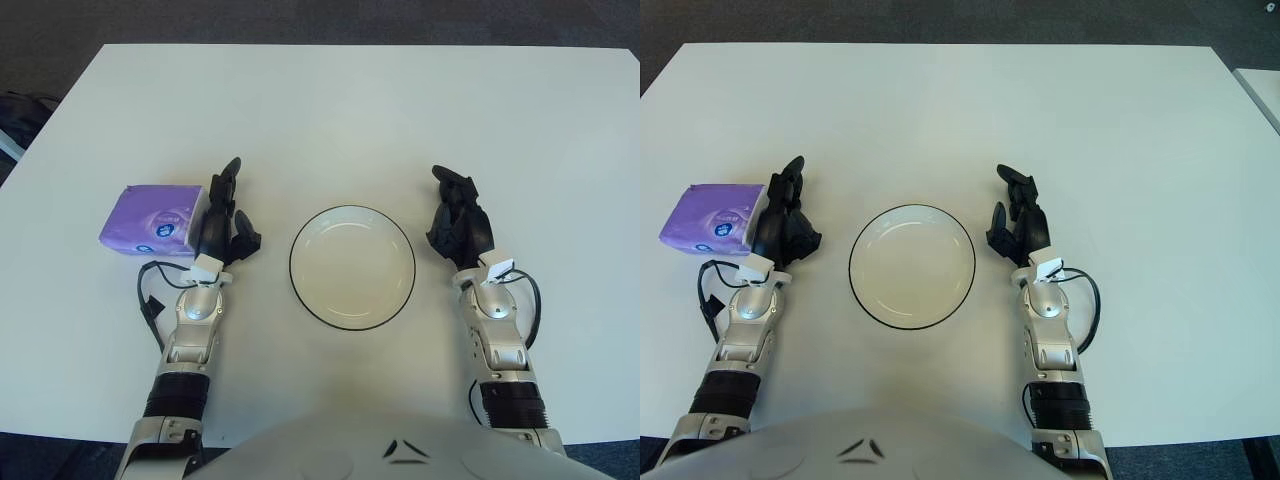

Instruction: Put the tissue paper into the plate.

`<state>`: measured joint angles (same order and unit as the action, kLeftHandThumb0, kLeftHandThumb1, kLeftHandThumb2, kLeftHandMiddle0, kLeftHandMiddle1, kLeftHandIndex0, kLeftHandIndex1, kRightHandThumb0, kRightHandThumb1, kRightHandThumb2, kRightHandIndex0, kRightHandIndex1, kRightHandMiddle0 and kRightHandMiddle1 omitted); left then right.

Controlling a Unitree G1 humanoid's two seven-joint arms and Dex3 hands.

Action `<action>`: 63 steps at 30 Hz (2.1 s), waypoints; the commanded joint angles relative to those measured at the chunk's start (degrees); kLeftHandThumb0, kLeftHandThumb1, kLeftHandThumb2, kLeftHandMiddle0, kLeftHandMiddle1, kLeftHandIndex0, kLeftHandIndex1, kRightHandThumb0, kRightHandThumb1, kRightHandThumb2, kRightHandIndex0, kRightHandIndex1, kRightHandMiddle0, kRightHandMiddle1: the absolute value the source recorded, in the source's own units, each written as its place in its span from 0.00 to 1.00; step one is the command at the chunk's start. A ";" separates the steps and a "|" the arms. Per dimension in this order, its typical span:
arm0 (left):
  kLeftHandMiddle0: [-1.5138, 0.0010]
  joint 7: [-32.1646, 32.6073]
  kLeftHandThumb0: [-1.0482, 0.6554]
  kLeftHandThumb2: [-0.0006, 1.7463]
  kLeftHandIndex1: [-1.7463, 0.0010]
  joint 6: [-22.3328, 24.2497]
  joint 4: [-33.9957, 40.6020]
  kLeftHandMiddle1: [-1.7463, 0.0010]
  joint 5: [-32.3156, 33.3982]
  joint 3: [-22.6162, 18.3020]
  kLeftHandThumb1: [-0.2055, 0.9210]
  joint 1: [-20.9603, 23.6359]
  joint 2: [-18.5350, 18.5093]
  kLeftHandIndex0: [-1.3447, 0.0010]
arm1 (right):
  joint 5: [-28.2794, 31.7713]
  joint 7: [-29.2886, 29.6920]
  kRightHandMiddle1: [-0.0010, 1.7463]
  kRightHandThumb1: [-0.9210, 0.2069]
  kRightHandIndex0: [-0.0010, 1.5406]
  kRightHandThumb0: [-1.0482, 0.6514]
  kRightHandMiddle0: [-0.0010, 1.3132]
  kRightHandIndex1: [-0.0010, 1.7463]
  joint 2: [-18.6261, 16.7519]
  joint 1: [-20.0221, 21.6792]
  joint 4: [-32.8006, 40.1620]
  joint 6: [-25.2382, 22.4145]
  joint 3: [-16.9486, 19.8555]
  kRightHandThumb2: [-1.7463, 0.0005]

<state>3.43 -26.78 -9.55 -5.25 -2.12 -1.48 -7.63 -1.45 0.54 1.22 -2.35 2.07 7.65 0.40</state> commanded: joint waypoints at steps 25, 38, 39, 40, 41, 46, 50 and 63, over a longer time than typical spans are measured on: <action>0.95 -0.05 0.11 0.67 0.79 2.65 12.82 1.00 -7.44 -5.39 1.00 -1.15 -7.94 1.00 | -0.33 1.12 0.42 0.00 0.20 0.28 0.00 0.02 -1.19 -2.26 -3.44 -3.79 -0.72 0.47; 0.96 -2.16 0.11 0.60 0.87 -7.94 18.28 1.00 -9.19 -7.37 1.00 3.59 -15.47 1.00 | -0.56 1.55 0.44 0.00 0.20 0.27 0.00 0.02 -1.76 -1.97 -4.20 -5.14 -1.30 0.48; 0.95 -2.65 0.10 0.59 0.88 -7.83 18.66 0.99 -8.71 -7.53 1.00 4.40 -15.87 1.00 | -0.52 1.53 0.44 0.00 0.20 0.27 0.00 0.02 -1.79 -1.94 -4.25 -5.23 -1.33 0.48; 0.95 -2.91 0.10 0.59 0.88 -8.29 18.85 0.99 -8.52 -7.90 1.00 4.49 -16.33 1.00 | -0.42 1.53 0.44 0.00 0.20 0.27 0.00 0.02 -1.88 -1.87 -4.37 -5.33 -1.33 0.48; 0.95 -3.11 0.09 0.58 0.89 -8.72 18.90 0.99 -8.36 -8.19 1.00 4.46 -16.65 1.00 | -0.38 1.56 0.44 0.00 0.20 0.27 0.00 0.02 -1.96 -1.82 -4.48 -5.39 -1.36 0.48; 0.94 -5.37 0.05 0.55 0.93 -11.44 24.65 0.99 -5.51 -12.08 1.00 -5.08 -18.20 1.00 | -0.38 1.79 0.45 0.00 0.21 0.27 0.00 0.02 -2.29 -1.53 -5.10 -5.26 -1.42 0.49; 0.94 -6.44 0.03 0.52 0.98 -7.27 28.37 0.99 -7.17 -14.14 1.00 -5.89 -18.39 1.00 | -0.50 2.04 0.47 0.00 0.22 0.28 0.00 0.03 -2.57 -1.44 -5.36 -5.14 -1.52 0.50; 0.94 -7.83 0.00 0.51 0.95 0.87 33.89 1.00 -17.74 -19.94 1.00 -2.39 -23.86 1.00 | -0.89 2.61 0.47 0.00 0.22 0.27 0.00 0.03 -2.89 -1.22 -6.14 -5.25 -2.23 0.50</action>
<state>-4.91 -25.07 23.78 -20.53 -20.53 -1.93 -30.93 -1.98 2.97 -1.72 -0.25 0.09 6.55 -1.85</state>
